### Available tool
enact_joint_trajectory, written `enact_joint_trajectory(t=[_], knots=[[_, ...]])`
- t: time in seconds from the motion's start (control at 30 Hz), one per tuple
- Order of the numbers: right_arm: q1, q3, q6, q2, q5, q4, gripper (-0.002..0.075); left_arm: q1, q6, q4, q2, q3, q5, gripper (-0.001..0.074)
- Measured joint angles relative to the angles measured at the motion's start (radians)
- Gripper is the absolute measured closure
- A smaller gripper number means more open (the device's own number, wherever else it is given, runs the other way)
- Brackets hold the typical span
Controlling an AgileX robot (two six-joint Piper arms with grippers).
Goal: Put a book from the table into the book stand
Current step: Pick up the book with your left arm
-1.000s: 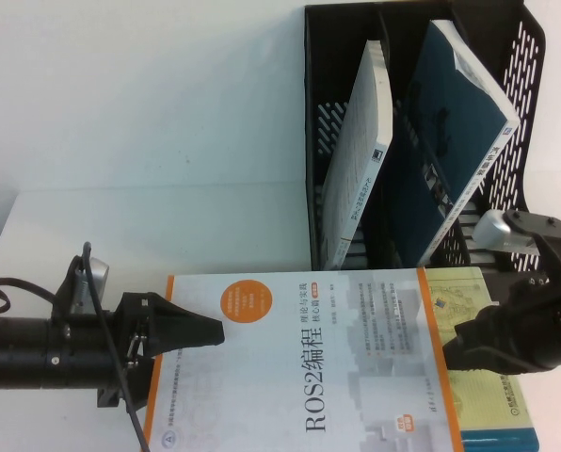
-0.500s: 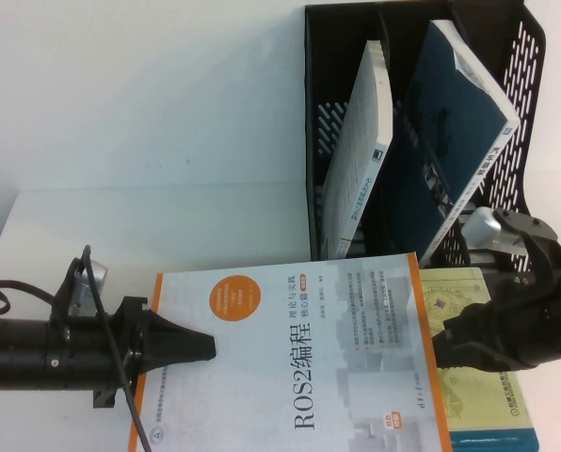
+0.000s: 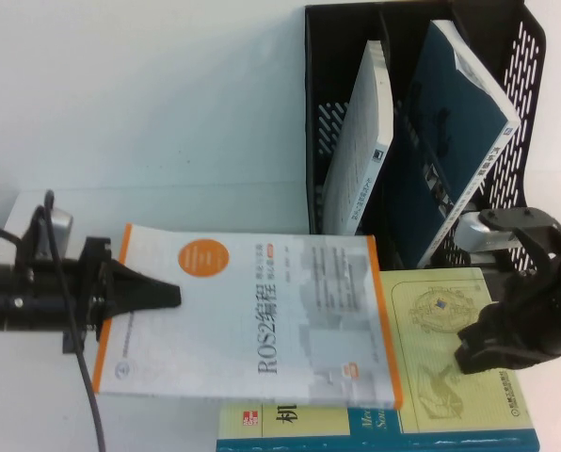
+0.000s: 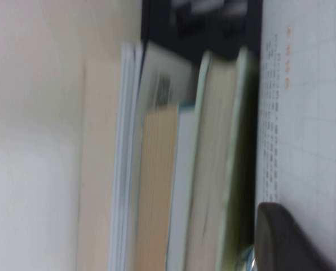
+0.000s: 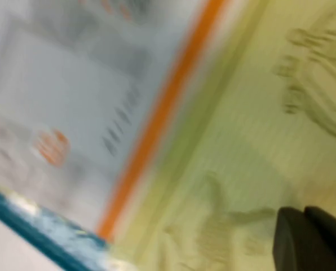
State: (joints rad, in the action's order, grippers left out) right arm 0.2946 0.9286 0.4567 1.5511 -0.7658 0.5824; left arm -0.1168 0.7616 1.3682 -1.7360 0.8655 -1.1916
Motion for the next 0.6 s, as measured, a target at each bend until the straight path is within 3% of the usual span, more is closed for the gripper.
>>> enact_joint_trajectory(t=[0.43, 0.6], knots=[[0.0, 0.163, -0.34, 0.0, -0.05, -0.532, 0.0717, -0.002, -0.204, -0.159, 0.136, 0.266, -0.02, 0.0627], [0.0, 0.248, -0.468, -0.005, -0.012, -0.708, 0.0717, 0.041, -0.268, -0.21, 0.194, 0.391, -0.02, 0.0627]])
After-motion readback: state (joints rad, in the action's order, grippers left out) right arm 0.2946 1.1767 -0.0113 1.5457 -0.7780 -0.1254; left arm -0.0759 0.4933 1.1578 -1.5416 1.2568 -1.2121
